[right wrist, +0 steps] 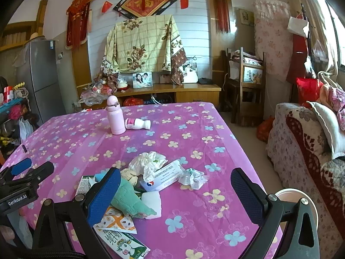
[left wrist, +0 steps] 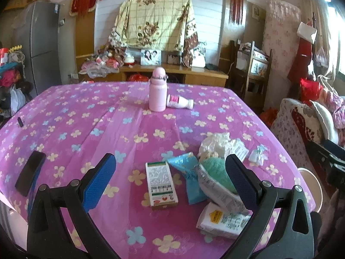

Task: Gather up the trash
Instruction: 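Grasp the green towel with the right gripper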

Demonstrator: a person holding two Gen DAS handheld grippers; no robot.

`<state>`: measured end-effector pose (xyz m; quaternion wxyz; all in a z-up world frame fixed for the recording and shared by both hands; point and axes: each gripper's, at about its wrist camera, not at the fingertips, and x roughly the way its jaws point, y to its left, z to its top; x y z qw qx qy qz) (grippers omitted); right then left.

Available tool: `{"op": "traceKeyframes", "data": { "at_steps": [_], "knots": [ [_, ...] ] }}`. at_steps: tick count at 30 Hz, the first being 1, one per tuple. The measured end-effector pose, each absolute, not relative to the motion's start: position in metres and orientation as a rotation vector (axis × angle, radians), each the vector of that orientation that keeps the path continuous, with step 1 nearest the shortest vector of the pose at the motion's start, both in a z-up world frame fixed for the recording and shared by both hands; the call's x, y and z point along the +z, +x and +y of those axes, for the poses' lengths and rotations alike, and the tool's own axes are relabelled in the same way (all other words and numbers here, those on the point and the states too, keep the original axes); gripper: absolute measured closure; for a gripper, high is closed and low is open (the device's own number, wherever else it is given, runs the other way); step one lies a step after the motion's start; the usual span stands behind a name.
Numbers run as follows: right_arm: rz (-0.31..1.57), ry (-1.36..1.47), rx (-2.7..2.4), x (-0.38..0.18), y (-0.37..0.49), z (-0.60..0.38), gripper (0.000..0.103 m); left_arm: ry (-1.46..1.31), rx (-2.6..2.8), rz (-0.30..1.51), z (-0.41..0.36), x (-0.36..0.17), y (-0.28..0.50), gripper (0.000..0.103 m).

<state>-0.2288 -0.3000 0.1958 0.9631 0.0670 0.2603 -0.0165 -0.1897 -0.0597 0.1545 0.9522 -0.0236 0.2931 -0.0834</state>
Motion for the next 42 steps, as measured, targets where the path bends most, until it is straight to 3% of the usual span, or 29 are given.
{"op": "traceKeyframes", "data": {
  "at_steps": [8,16,28,31,35,42],
  "knots": [
    [0.599,0.133,0.065,0.177,-0.222,-0.301,0.003,-0.025,-0.155,0.698,-0.029,0.134,-0.178,0.002],
    [0.724,0.141,0.231,0.15,-0.207,-0.284,0.035,-0.112,-0.244,0.798,-0.023,0.123,-0.168,0.002],
    [1.009,0.078,0.492,0.098,-0.118,-0.232,0.037,-0.107,-0.265,0.849,-0.041,0.131,-0.153,0.002],
    [1.055,0.077,0.512,0.081,-0.106,-0.224,0.054,-0.117,-0.275,0.861,-0.047,0.132,-0.149,0.002],
    [1.027,0.117,0.518,0.079,-0.102,-0.229,0.063,-0.111,-0.293,0.882,-0.06,0.13,-0.146,0.002],
    [0.958,0.164,0.48,0.102,-0.109,-0.26,0.063,-0.114,-0.317,0.933,-0.087,0.116,-0.137,0.002]
  ]
}}
